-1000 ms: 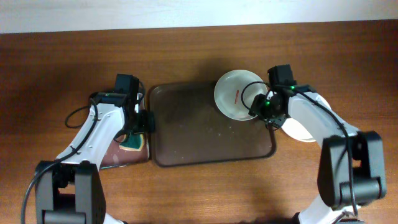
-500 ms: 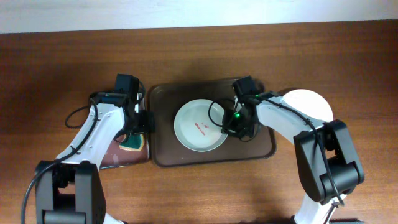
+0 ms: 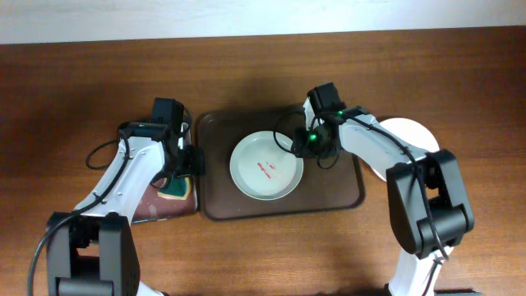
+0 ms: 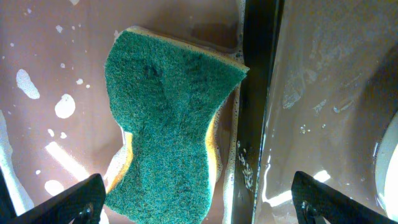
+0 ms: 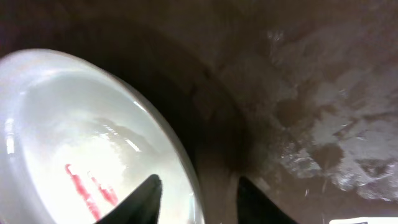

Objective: Clean dirty plates on tray and stack at the side
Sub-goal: 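Grasp the last plate rim with the right gripper and drag it center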

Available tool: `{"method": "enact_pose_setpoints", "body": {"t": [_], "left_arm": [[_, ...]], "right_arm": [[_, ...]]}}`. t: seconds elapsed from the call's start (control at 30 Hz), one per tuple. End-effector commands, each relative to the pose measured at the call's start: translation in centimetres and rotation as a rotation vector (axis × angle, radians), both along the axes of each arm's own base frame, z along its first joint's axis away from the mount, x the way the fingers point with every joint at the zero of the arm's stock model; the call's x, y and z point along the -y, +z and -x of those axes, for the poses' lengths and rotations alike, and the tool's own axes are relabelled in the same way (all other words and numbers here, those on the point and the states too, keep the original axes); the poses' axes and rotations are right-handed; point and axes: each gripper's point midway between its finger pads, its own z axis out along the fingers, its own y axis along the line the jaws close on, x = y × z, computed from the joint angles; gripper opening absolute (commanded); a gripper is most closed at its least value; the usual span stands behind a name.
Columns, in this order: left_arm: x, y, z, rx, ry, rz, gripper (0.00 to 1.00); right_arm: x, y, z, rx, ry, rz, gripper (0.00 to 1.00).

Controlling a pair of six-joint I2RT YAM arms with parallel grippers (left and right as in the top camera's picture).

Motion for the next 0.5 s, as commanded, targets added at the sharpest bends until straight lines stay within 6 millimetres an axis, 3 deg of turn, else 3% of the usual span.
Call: {"method": "enact_pose_setpoints", "body": {"t": [0.0, 0.07, 0.23, 0.47], "left_arm": [[-0.1, 0.5, -0.2, 0.015, 0.004, 0.005, 0.94], [-0.1, 0.5, -0.2, 0.015, 0.004, 0.005, 0.94], [-0.1, 0.5, -0.2, 0.013, 0.004, 0.005, 0.94], [-1.3, 0.8, -1.2, 0.067, 0.102, -0.052, 0.85]], "right_arm": [[0.0, -0.9, 0.2, -0.01, 0.015, 0.023, 0.19], [0.2, -1.0, 0.4, -0.033, -0.016, 0.022, 0.04], [1.0, -1.5, 3.0, -0.231, -0.264, 0.03, 0.04], [1.1, -1.6, 3.4, -0.244, -0.262, 0.037, 0.04]]}}
